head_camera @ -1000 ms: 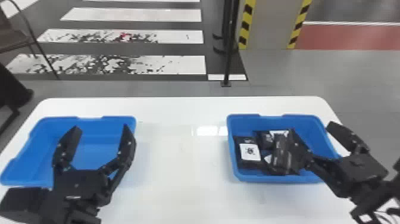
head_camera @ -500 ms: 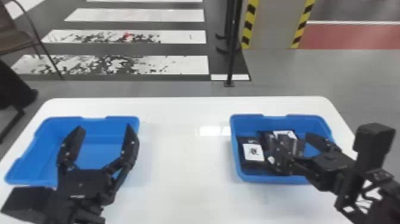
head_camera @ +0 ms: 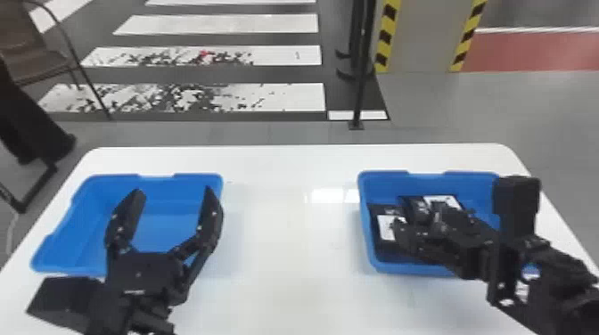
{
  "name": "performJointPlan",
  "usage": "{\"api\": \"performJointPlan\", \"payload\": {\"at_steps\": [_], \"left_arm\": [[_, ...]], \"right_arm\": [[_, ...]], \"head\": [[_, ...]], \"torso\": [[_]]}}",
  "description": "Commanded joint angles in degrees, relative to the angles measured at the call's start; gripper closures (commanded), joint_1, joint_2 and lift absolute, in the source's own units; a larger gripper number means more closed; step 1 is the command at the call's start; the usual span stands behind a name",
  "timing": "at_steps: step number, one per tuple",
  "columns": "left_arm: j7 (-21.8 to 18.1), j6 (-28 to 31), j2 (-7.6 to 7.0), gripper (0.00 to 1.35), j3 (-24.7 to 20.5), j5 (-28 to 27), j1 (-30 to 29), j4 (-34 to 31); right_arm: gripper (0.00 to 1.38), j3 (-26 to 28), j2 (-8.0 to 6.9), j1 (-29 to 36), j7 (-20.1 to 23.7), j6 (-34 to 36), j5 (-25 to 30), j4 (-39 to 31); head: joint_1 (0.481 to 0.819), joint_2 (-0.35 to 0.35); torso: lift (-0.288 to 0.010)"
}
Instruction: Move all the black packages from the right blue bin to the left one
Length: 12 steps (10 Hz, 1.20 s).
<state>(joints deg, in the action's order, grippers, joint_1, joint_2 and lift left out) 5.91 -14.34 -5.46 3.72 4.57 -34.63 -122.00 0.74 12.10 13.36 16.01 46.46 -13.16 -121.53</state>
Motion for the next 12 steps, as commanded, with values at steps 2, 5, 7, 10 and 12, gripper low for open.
{"api": "performJointPlan", "payload": {"at_steps": [2,5,7,10,12], "left_arm": [[-0.1,0.0,-0.08,0.15,0.0,0.1,0.2,0.0],[-0.3,-0.3,-0.08,0.15,0.0,0.2,0.3,0.6],[-0.3,-0.3,-0.16,0.15,0.2,0.2,0.5,0.7],[-0.4,-0.3,-0.16,0.15,0.2,0.3,0.5,0.9],[-0.4,-0.3,-0.16,0.15,0.2,0.3,0.3,0.9]], "right_arm": [[0.11,-1.5,0.29,-2.8,0.3,0.4,0.0,4.6],[0.16,-2.1,0.29,-4.5,0.8,-0.9,-0.3,8.7],[0.26,-2.5,0.29,-4.8,1.2,-2.3,-0.9,9.9],[0.29,-3.5,0.29,-5.8,1.3,-2.0,-1.9,12.3],[0.31,-4.4,0.38,-7.0,1.3,-0.8,-2.4,14.2]], "head": [[0.695,0.050],[0.695,0.049],[0.695,0.052],[0.695,0.059],[0.695,0.068]], "torso": [[-0.154],[-0.154],[-0.154],[-0.154],[-0.154]]}}
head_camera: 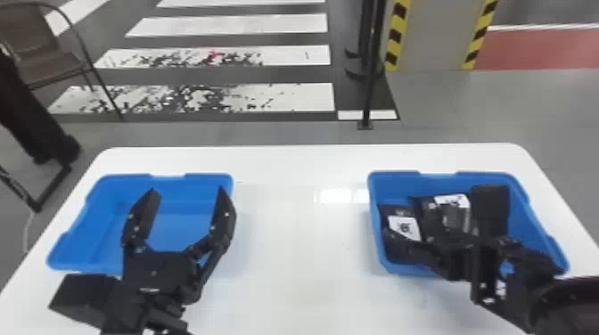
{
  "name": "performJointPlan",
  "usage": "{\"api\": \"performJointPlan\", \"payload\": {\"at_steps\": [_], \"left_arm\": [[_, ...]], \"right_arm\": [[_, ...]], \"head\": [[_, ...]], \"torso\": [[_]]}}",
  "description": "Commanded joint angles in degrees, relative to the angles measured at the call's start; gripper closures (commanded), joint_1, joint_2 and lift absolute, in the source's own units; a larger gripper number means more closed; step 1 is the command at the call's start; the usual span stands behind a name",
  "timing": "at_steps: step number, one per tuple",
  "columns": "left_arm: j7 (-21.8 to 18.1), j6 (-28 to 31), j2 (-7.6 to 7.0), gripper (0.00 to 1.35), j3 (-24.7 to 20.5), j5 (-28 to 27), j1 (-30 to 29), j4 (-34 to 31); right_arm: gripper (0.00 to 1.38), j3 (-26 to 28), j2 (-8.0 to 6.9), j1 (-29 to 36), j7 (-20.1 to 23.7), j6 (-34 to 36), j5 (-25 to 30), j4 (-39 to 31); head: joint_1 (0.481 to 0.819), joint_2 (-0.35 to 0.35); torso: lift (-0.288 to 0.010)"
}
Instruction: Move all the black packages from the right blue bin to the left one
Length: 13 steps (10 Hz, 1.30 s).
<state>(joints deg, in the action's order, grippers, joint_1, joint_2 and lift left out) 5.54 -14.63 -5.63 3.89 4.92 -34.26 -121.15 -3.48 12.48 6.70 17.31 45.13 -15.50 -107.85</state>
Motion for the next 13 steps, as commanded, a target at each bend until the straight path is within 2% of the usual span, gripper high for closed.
{"api": "performJointPlan", "payload": {"at_steps": [1,2,3,4,5,6,7,8,10,11,12,13], "left_arm": [[0.0,0.0,0.00,0.15,0.0,0.0,0.0,0.0],[0.0,0.0,0.00,0.15,0.0,0.1,0.0,0.0],[0.0,0.0,0.09,0.15,0.0,0.1,0.0,0.1],[0.0,-0.3,0.09,0.15,0.0,0.2,0.0,0.1],[0.0,-0.6,0.09,0.15,0.0,0.3,0.0,0.3],[0.0,-1.0,0.18,0.15,-0.1,0.3,0.0,0.4],[0.0,-1.5,0.18,0.15,-0.1,0.6,0.0,0.6],[0.0,-2.2,0.26,0.15,0.0,0.7,0.1,0.8],[0.0,-3.2,0.26,0.15,0.6,3.1,0.1,1.3],[0.0,-3.4,0.09,0.15,1.8,6.9,0.4,1.3],[0.0,-4.2,-0.18,0.15,3.3,11.7,0.4,1.3],[-0.7,-4.8,-0.70,0.15,5.0,18.9,0.4,0.4]], "right_arm": [[0.41,-0.4,0.09,-0.7,0.0,2.0,-0.3,0.5],[0.61,-0.5,0.18,-0.9,0.0,4.4,-0.5,0.2],[0.74,-0.5,0.18,-1.2,0.1,6.3,-1.5,0.2],[1.00,-0.5,0.27,-1.4,0.2,7.9,-2.9,-0.2],[1.09,-0.5,0.53,-1.1,0.2,8.2,-6.3,-0.2],[1.09,-0.3,0.70,-0.2,0.8,6.5,-6.9,-1.5],[1.09,0.3,0.79,1.2,1.1,0.6,-7.4,-2.2],[1.11,1.2,0.70,1.3,2.4,-4.9,-9.9,0.2],[1.11,2.8,1.14,-0.2,7.1,-18.8,-10.8,6.5],[1.11,2.7,1.67,-1.4,10.5,-30.7,-12.0,9.3],[1.13,2.2,2.11,-1.5,13.1,-36.3,-14.4,8.8],[1.13,-0.1,2.73,-1.4,14.5,-38.0,-17.2,6.7]], "head": [[0.695,0.073],[0.695,0.076],[0.695,0.077],[0.695,0.079],[0.695,0.084],[0.695,0.096],[0.695,0.109],[0.695,0.113],[0.695,0.104],[0.695,0.089],[0.695,0.082],[0.695,0.068]], "torso": [[-0.154],[-0.154],[-0.154],[-0.154],[-0.154],[-0.154],[-0.154],[-0.154],[-0.154],[-0.154],[-0.154],[-0.154]]}}
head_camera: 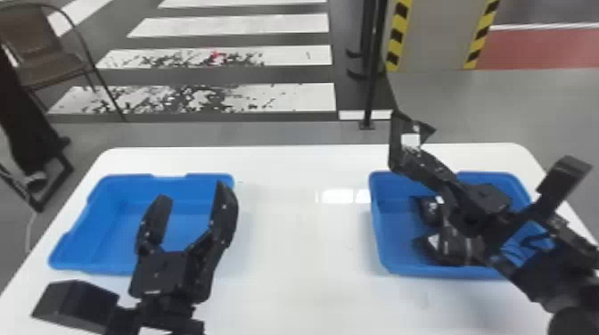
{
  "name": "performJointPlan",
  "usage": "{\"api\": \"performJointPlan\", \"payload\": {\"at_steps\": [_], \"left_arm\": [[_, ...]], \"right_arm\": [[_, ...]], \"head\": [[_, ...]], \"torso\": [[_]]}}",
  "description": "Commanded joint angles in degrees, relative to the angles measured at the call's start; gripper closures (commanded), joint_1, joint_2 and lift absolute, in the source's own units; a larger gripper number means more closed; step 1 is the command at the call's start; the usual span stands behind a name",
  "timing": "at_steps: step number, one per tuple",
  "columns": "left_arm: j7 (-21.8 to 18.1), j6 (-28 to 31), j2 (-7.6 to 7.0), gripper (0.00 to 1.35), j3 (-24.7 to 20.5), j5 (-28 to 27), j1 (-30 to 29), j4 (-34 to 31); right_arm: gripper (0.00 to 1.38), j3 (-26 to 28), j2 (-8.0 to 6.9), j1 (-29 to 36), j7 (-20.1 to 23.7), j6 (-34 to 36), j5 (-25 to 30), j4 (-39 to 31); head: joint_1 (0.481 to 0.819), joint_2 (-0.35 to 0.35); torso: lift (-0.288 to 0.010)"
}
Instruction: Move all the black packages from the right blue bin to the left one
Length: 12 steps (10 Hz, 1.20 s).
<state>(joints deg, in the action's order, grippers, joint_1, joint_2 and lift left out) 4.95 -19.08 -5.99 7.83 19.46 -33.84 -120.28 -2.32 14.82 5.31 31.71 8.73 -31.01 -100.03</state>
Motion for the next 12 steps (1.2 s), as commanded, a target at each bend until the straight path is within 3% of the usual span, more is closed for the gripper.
{"api": "performJointPlan", "payload": {"at_steps": [1,3,5,8,12], "left_arm": [[-1.5,0.9,-0.78,0.15,2.1,11.4,0.1,-2.8],[-4.5,6.1,-2.27,0.15,4.4,19.7,1.6,-7.3],[-5.3,5.3,-2.36,0.15,4.5,16.4,2.6,-7.5],[-5.3,11.9,-1.92,0.15,2.3,10.2,1.9,-7.3],[-5.6,17.1,-2.09,0.15,2.8,11.3,2.3,-7.3]], "right_arm": [[1.14,-5.1,1.18,-0.3,0.9,-1.6,-3.5,-2.6],[1.14,-15.5,3.02,-2.5,1.2,-1.6,-8.1,-1.7],[1.14,-21.9,3.81,-4.3,1.2,-1.3,-11.0,-0.6],[1.14,-27.3,4.43,-6.3,1.1,0.3,-13.6,-0.6],[1.14,-33.6,4.87,-8.0,0.5,0.7,-17.1,-0.6]], "head": [[0.695,0.067],[0.695,0.130],[0.695,0.180],[0.695,0.254],[0.695,0.297]], "torso": [[-0.154],[-0.154],[-0.154],[-0.154],[-0.154]]}}
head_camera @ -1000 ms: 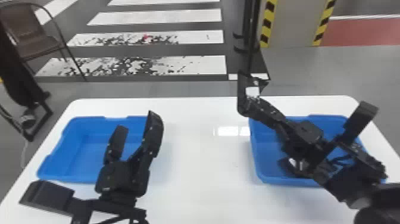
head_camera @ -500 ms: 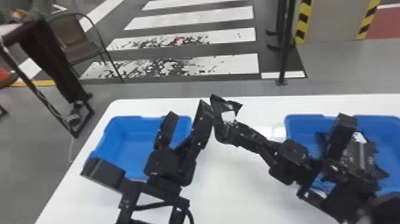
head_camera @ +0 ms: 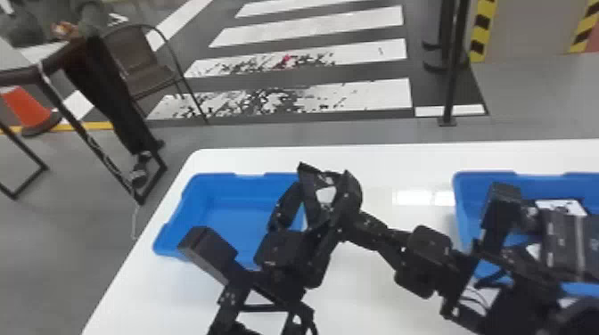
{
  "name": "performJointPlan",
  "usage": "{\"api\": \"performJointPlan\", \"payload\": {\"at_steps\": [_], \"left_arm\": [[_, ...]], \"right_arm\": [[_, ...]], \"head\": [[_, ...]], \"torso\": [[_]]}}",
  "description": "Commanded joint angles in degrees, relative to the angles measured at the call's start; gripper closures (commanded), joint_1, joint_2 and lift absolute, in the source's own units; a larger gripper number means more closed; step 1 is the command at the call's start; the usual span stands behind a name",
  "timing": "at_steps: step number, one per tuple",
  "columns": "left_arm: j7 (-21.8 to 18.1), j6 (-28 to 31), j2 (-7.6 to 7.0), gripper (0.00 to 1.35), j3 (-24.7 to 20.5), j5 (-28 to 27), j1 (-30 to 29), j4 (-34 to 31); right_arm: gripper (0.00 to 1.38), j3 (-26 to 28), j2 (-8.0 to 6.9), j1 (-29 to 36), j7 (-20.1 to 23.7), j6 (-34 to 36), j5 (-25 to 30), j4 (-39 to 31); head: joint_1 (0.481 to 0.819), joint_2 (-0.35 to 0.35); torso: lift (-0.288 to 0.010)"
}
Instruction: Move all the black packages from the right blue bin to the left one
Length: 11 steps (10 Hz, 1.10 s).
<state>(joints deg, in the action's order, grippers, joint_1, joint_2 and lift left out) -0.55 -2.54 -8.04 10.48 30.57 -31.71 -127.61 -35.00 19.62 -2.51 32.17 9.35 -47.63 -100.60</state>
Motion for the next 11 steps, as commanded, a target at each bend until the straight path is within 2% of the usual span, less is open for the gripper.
{"api": "performJointPlan", "payload": {"at_steps": [1,2,3,4,5,9,10,11], "left_arm": [[-0.2,0.7,-0.04,0.16,0.0,0.3,0.1,0.0],[-0.4,0.3,0.04,0.43,-0.4,-0.2,-0.1,0.0],[-0.3,1.5,0.13,1.06,-0.7,1.0,-0.3,0.0],[-0.3,5.1,0.22,1.17,-0.8,4.2,-0.5,-0.3],[-0.3,6.2,0.22,1.22,-1.0,4.5,-0.6,-0.4],[-0.7,3.1,0.31,1.22,-1.0,4.3,-0.6,-0.7],[-0.6,2.0,0.39,1.22,-2.0,4.3,-0.3,-0.6],[-0.3,1.7,0.75,1.22,-3.6,4.3,0.1,0.0]], "right_arm": [[1.14,-1.5,0.07,-0.2,-0.1,0.2,-0.7,-0.2],[1.14,-1.5,0.07,-0.2,-0.1,0.4,-0.9,-0.2],[1.14,-1.5,0.07,-0.2,-0.1,0.4,-1.5,0.1],[1.14,-1.5,0.07,-0.5,-0.1,0.4,-2.0,0.4],[1.14,-1.5,0.07,-0.7,-0.1,0.4,-2.0,0.5],[1.12,-1.5,-0.28,-1.4,-0.3,0.6,-2.3,1.1],[0.78,-1.2,-0.28,-0.7,-0.3,3.2,-3.3,0.8],[0.24,1.3,-0.28,0.0,0.6,7.7,-0.4,-0.9]], "head": [[0.695,0.308],[0.695,0.312],[0.695,0.320],[0.695,0.324],[0.695,0.322],[0.695,0.310],[0.695,0.312],[0.695,0.322]], "torso": [[-0.154],[-0.154],[-0.154],[-0.154],[-0.154],[-0.154],[-0.154],[-0.154]]}}
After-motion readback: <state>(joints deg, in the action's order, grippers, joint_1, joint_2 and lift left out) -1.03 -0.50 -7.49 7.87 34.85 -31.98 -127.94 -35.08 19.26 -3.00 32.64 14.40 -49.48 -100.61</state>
